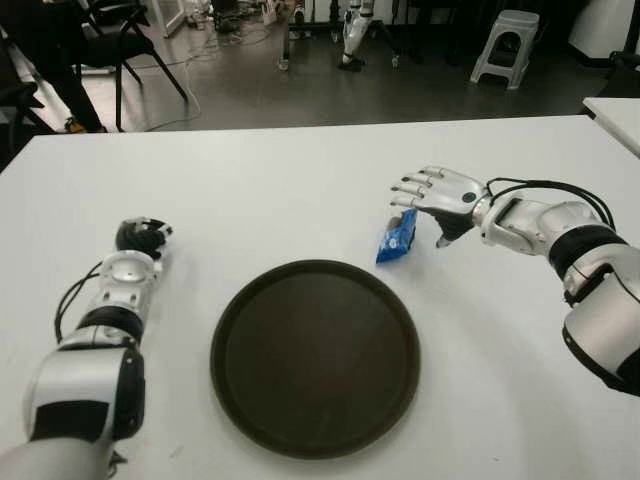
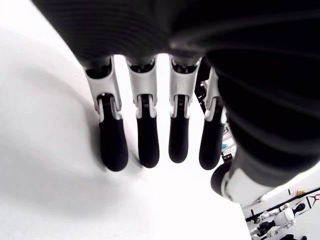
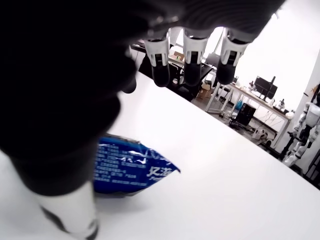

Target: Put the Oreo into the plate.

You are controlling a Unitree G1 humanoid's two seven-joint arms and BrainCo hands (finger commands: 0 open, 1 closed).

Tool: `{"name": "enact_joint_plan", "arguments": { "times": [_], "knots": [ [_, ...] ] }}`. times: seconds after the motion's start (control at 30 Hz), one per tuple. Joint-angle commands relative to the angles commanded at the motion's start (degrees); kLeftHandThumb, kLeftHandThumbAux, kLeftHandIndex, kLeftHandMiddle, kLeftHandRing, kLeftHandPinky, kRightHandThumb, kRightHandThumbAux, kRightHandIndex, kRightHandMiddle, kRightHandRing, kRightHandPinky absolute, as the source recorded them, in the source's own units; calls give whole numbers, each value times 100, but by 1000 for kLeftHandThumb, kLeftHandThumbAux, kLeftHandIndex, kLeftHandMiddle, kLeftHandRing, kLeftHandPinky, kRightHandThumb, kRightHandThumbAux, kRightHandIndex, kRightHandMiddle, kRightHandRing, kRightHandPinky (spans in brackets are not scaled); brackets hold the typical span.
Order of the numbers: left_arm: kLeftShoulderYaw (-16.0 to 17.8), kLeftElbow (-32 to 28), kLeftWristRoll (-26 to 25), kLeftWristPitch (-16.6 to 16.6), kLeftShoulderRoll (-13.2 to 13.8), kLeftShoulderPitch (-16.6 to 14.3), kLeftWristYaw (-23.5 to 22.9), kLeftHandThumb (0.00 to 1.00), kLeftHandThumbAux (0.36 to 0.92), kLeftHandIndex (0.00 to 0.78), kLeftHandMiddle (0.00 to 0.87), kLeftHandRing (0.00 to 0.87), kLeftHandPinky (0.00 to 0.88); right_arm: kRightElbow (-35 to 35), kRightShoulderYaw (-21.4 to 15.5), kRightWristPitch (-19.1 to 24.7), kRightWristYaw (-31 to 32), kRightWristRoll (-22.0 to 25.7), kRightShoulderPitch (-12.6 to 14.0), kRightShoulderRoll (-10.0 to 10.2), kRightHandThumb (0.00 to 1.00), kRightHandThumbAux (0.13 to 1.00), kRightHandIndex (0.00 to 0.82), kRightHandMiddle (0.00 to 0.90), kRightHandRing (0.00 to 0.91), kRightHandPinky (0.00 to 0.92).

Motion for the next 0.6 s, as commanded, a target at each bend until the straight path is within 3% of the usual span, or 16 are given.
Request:
{"name": "enact_joint_plan", "arguments": {
  "times": [0.37,0.6],
  "knots": [
    [26,14,-2,-39,8,22,11,686,718,411,419,409,342,0,185,41,-253,-157,59,96,0,825,0,0,0,0],
    [7,7,19,-44,6,22,3,688,718,412,433,451,390,15,106,-53,-58,-60,100,146,0,815,0,0,0,0]
  ]
}}
